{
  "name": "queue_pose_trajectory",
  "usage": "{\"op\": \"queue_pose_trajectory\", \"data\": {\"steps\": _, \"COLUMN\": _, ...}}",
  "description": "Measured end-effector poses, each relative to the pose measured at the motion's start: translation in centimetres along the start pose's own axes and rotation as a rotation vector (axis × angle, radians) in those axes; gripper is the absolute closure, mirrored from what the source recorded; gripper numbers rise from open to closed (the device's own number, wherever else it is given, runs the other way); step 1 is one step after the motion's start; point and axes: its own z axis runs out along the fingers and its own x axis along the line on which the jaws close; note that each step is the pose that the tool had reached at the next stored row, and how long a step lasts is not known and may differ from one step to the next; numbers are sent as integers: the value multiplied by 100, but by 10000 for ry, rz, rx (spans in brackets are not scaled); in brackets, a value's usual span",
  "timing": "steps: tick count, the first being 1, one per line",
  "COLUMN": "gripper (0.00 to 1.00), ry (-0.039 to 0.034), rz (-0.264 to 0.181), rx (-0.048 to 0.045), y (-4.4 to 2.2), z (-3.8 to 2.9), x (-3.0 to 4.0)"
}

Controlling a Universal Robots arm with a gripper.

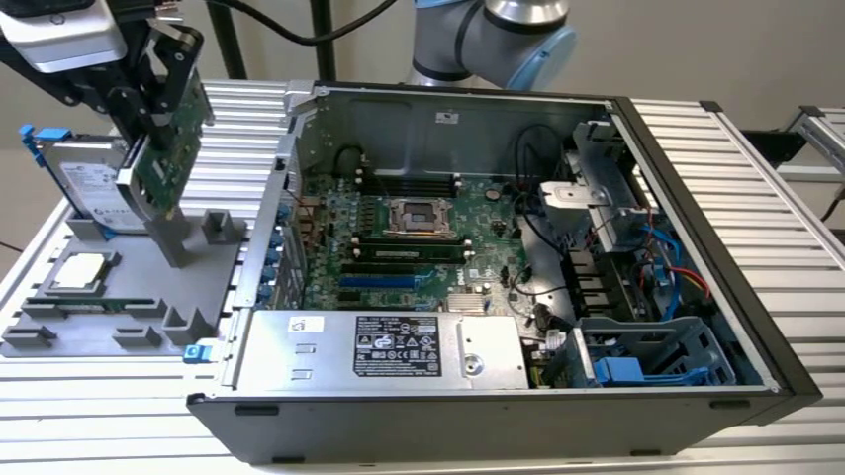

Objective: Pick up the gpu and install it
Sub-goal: 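Pick up the gpu and move the gpu toward the slot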

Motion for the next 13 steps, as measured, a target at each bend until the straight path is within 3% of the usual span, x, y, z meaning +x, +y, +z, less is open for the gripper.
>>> {"op": "queue_pose_trajectory", "data": {"steps": 13, "gripper": 100, "ry": -1, "rz": 0, "rx": -1, "y": 6, "z": -33, "x": -98}}
